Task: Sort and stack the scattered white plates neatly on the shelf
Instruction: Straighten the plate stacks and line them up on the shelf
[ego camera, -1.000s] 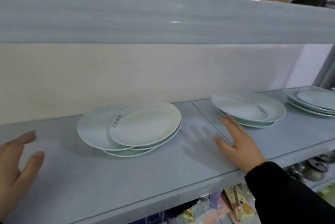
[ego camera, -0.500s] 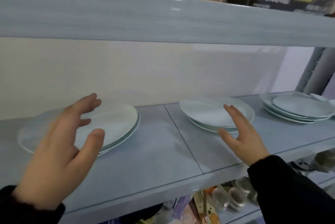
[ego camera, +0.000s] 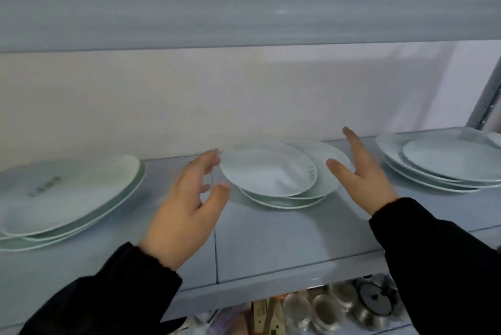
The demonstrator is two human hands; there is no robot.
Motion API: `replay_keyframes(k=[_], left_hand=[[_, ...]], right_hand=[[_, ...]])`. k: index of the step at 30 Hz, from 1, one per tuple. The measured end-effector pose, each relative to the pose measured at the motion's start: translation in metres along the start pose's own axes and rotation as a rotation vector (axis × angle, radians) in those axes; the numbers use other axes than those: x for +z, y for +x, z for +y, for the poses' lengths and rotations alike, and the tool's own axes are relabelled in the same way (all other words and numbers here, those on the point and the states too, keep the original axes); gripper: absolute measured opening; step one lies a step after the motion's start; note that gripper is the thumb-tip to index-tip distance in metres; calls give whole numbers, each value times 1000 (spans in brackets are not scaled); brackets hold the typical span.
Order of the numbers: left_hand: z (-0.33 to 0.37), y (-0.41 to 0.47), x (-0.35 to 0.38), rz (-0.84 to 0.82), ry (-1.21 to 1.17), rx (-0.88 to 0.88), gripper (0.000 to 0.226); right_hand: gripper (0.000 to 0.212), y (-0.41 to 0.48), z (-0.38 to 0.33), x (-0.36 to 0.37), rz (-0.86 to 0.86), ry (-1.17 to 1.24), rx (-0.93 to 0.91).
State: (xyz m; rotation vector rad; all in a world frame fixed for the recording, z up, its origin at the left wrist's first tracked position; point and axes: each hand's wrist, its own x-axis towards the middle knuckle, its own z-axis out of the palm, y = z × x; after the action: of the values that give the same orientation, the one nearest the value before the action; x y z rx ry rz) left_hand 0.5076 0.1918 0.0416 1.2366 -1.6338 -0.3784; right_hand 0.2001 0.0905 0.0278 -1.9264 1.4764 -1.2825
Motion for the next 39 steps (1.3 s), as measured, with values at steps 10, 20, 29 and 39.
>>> replay_keyframes(k=[10, 20, 29, 39], left_hand=[[-63, 54, 53, 165, -101, -376, 56], [-68, 60, 56, 62, 6, -320, 49], [-74, 59, 57, -101, 163, -265, 45], [-74, 57, 57, -273, 236, -211, 34]], right_hand=[[64, 28, 50, 16, 121, 203, 182], [65, 35, 54, 17, -20, 13, 239], [57, 35, 50, 21, -176, -195, 199], [39, 30, 45, 24, -274, -243, 143]])
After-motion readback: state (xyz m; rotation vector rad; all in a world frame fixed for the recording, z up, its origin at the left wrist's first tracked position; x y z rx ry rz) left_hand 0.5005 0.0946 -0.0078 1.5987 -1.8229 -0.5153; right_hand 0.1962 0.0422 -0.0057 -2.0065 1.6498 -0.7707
